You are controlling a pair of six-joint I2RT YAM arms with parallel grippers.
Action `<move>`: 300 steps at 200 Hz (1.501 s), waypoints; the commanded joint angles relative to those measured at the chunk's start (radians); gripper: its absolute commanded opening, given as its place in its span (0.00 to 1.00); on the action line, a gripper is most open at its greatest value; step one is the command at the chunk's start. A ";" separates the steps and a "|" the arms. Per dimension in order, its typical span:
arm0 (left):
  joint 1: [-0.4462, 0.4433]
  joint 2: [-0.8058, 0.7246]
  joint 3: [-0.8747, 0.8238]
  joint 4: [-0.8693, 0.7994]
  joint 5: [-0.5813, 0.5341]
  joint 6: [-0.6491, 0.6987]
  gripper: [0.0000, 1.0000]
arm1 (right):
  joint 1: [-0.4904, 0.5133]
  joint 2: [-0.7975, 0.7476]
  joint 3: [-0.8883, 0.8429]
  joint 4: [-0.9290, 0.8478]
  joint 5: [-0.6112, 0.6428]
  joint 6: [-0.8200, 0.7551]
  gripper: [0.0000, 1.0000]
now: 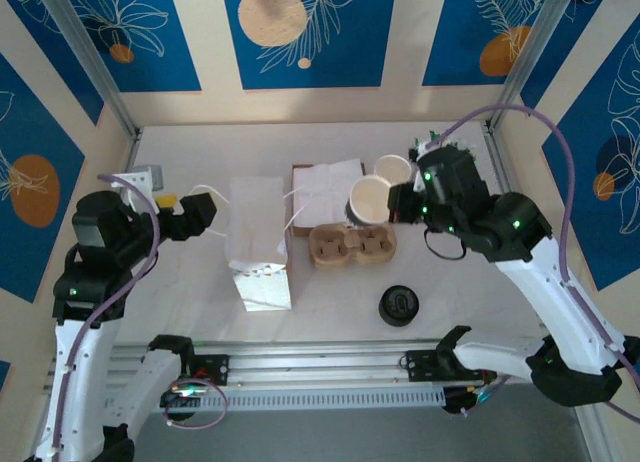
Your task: Pack the takeout coffee
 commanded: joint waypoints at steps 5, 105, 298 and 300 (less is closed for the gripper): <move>0.008 0.031 0.027 -0.090 0.044 -0.008 0.97 | 0.111 -0.029 -0.113 -0.073 0.008 0.012 0.00; 0.008 0.173 0.070 -0.167 0.037 -0.033 0.99 | 0.312 0.060 -0.562 0.299 -0.040 0.064 0.00; 0.008 0.149 0.124 -0.184 -0.018 -0.022 0.99 | 0.315 0.145 -0.635 0.364 0.083 0.143 0.27; 0.008 0.150 0.123 -0.184 -0.017 -0.022 1.00 | 0.315 0.145 -0.633 0.363 0.080 0.143 0.29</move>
